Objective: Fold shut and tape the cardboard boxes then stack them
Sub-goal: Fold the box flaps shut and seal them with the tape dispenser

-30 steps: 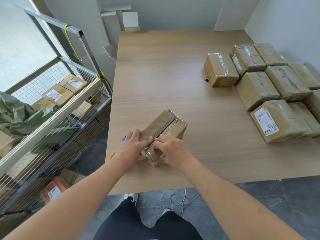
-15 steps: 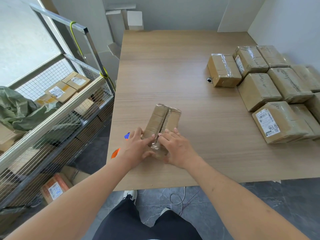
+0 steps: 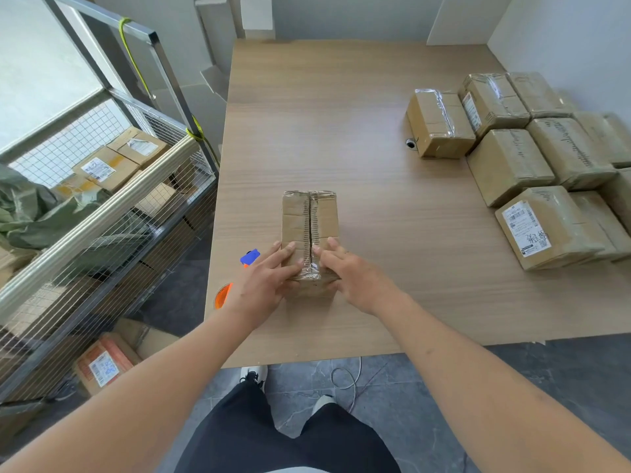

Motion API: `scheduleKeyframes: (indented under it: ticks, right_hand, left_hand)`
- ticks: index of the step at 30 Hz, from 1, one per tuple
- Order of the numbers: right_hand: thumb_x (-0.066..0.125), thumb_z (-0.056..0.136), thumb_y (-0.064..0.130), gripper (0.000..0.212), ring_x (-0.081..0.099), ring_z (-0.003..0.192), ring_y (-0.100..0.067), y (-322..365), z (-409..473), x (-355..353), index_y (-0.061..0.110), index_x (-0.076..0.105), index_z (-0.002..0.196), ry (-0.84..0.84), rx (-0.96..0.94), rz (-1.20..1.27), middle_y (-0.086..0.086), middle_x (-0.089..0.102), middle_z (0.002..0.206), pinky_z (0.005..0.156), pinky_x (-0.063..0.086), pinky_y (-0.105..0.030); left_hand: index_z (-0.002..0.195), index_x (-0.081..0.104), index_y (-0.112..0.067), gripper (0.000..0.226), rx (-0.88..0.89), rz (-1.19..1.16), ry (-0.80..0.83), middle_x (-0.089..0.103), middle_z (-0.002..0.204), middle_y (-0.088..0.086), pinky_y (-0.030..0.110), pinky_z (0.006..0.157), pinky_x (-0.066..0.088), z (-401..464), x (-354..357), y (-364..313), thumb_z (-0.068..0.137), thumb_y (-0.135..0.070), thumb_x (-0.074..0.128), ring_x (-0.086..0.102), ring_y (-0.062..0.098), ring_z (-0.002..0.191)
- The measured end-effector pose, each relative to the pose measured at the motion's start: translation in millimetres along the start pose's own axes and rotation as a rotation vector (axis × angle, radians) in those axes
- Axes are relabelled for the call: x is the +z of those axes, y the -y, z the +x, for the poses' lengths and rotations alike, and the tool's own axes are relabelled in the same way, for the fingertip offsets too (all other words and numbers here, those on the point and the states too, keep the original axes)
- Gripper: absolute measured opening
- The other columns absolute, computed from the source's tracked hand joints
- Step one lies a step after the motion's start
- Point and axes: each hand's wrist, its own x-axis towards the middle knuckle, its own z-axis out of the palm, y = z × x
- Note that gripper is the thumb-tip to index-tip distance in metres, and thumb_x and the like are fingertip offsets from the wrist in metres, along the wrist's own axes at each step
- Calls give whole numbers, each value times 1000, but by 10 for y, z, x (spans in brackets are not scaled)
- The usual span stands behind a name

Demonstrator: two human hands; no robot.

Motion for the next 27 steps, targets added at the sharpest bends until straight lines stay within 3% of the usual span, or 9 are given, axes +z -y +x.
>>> scheduleKeyframes:
  ticks: [2, 4, 8, 12, 15, 19, 22, 25, 27]
  right_hand:
    - [57, 89, -12, 74, 13, 156, -13, -18, 60, -67, 22, 41, 153, 2, 46, -15, 0, 24, 168, 114, 38, -37]
    - [55, 88, -11, 80, 13, 156, -13, -30, 84, -103, 25, 35, 157, 11, 82, -26, -2, 22, 169, 114, 39, -37]
    - [78, 88, 37, 72, 17, 155, -10, 15, 61, -29, 27, 44, 150, -43, 132, 2, 3, 29, 166, 111, 42, -39]
    - [77, 89, 32, 67, 30, 151, -16, 76, 91, 86, 26, 49, 149, -184, 159, -2, 4, 40, 161, 101, 48, -41]
    - [75, 91, 31, 67, 24, 153, -12, 63, 78, 109, 27, 45, 151, -177, 173, 3, 5, 38, 162, 103, 48, -42]
    - [72, 83, 62, 81, 11, 156, -12, 150, 97, 105, 28, 37, 148, -108, 174, -47, 8, 35, 159, 106, 46, -47]
    - [65, 69, 85, 97, 21, 148, -20, 361, 193, 176, 33, 32, 144, -176, 273, -106, 5, 37, 150, 99, 50, -48]
    - [57, 66, 89, 104, 27, 139, -25, 538, 335, 297, 36, 26, 150, -216, 371, -252, -1, 34, 142, 102, 45, -49]
    - [54, 75, 82, 96, 23, 142, -29, 588, 390, 397, 38, 20, 153, -226, 407, -329, -5, 30, 143, 105, 39, -53]
  left_hand:
    - [136, 66, -21, 49, -23, -14, 18, 45, 157, 5, 58, 108, 46, 15, -14, -61, 89, -13, 78, 35, 37, 149]
    - [142, 61, -25, 55, -17, -4, 53, 39, 162, -1, 54, 112, 43, 5, -47, -86, 91, -11, 75, 27, 32, 153]
    - [140, 64, -24, 56, 28, 24, 70, 45, 158, 2, 53, 112, 44, 22, -150, -80, 88, -5, 77, 31, 34, 152]
    - [130, 71, -19, 53, 70, 62, 43, 55, 149, 10, 57, 106, 48, 49, -123, -68, 82, -1, 82, 43, 42, 143]
    - [134, 69, -21, 56, 45, 25, 45, 52, 152, 6, 53, 108, 48, 55, -117, -67, 82, -2, 82, 39, 38, 147]
    - [151, 50, -28, 72, 51, -10, 170, 35, 163, -9, 42, 118, 38, 78, -247, 56, 87, -12, 80, 22, 20, 155]
    - [156, 41, -23, 75, 46, -16, 180, 32, 164, -11, 38, 118, 38, 48, -373, 158, 91, -1, 69, 27, 16, 154]
    - [155, 41, -13, 67, -29, -24, 126, 36, 163, 0, 36, 121, 33, 27, -453, 176, 93, 5, 59, 32, 23, 152]
    - [157, 37, -11, 67, -82, -8, 126, 30, 166, 3, 32, 124, 26, 36, -478, 188, 95, 3, 56, 26, 23, 154]
